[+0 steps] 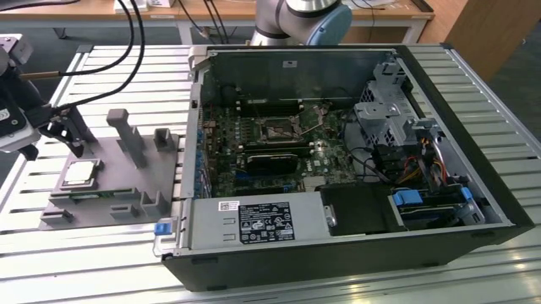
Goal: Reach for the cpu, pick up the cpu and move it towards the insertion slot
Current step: 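Pick up the cpu and move it towards the insertion slot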
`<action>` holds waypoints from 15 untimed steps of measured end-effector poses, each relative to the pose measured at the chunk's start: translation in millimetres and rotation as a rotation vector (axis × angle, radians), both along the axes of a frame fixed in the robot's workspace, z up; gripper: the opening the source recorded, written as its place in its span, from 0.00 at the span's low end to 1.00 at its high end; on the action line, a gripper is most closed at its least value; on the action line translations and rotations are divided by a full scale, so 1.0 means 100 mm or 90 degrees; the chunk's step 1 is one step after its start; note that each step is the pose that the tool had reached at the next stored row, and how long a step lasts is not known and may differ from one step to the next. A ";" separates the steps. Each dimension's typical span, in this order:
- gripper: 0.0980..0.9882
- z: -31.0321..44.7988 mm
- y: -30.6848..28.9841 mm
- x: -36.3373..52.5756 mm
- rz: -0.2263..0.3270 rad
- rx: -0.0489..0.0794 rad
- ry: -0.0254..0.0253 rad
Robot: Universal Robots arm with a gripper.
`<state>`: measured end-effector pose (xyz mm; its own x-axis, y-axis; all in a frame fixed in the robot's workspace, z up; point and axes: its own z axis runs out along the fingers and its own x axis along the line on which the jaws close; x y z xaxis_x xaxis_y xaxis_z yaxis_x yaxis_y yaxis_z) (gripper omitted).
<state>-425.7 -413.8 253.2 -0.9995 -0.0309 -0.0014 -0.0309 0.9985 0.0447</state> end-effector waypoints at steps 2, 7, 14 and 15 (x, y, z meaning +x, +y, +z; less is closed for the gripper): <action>0.75 -0.037 0.000 0.000 0.001 0.000 0.0000; 0.75 -0.128 0.000 0.000 0.001 0.000 0.0000; 0.75 -0.208 0.001 0.000 0.002 0.000 0.0000; 0.75 -0.223 0.001 0.000 0.003 0.000 0.0000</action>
